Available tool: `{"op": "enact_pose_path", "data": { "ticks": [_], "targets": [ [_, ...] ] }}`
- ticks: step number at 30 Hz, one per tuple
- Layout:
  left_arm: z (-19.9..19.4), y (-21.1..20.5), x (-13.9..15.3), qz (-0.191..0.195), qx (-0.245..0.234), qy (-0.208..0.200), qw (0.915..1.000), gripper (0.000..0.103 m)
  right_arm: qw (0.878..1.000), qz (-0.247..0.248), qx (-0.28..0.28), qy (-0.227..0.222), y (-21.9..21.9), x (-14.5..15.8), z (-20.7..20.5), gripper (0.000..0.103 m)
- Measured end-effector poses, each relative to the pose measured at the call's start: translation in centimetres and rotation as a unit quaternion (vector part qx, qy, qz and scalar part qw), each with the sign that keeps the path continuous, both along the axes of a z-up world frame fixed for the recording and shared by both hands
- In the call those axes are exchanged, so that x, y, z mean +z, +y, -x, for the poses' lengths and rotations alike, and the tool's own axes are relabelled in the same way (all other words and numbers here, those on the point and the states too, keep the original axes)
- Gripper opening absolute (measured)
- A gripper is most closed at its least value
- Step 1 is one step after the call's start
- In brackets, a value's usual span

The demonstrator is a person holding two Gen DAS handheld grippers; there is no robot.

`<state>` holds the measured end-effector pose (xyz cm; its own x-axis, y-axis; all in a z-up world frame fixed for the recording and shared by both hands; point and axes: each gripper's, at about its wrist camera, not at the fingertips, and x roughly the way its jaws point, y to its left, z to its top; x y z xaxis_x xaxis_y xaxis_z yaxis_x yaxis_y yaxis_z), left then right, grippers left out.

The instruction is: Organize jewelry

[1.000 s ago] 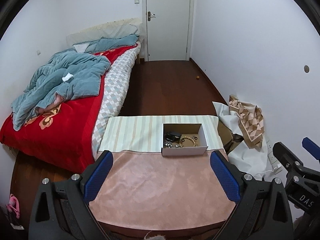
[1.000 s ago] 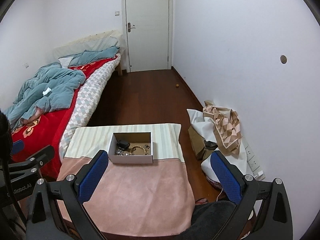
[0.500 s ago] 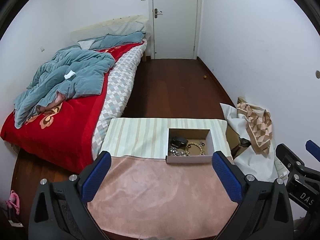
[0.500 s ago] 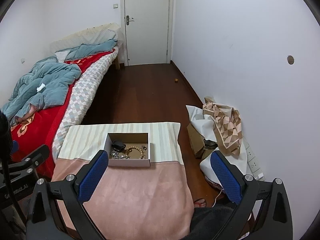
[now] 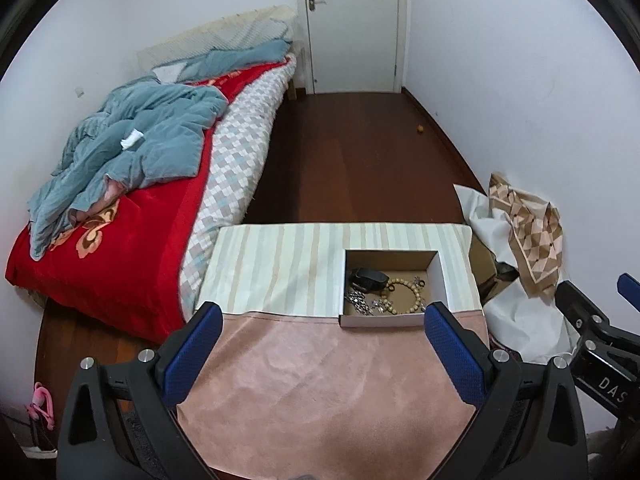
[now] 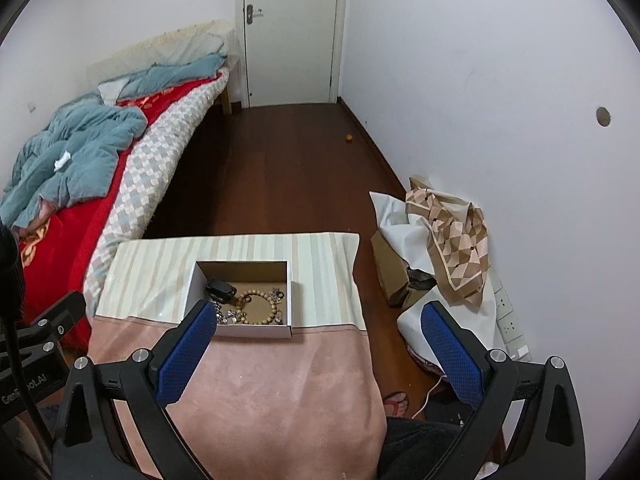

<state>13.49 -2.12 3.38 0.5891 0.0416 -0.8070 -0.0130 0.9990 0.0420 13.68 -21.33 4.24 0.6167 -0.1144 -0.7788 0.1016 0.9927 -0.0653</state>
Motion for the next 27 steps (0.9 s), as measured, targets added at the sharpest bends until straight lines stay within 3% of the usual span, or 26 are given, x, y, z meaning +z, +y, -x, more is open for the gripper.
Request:
{"op": "enact_pose_path", "data": {
  "ticks": [9, 27],
  "targets": [
    [-1.3, -0.5, -0.9, 0.000, -0.007, 0.027, 0.9996, 0.103, 1.000, 0.002, 0.001, 0.016, -0.3, -0.6, -1.3, 0.103],
    [-1.5, 0.0, -1.2, 0.009, 0.008, 0.030, 0.9995, 0.103, 0.999, -0.011, 0.006, 0.033, -0.5, -0.8, -1.4, 0.103]
  ]
}}
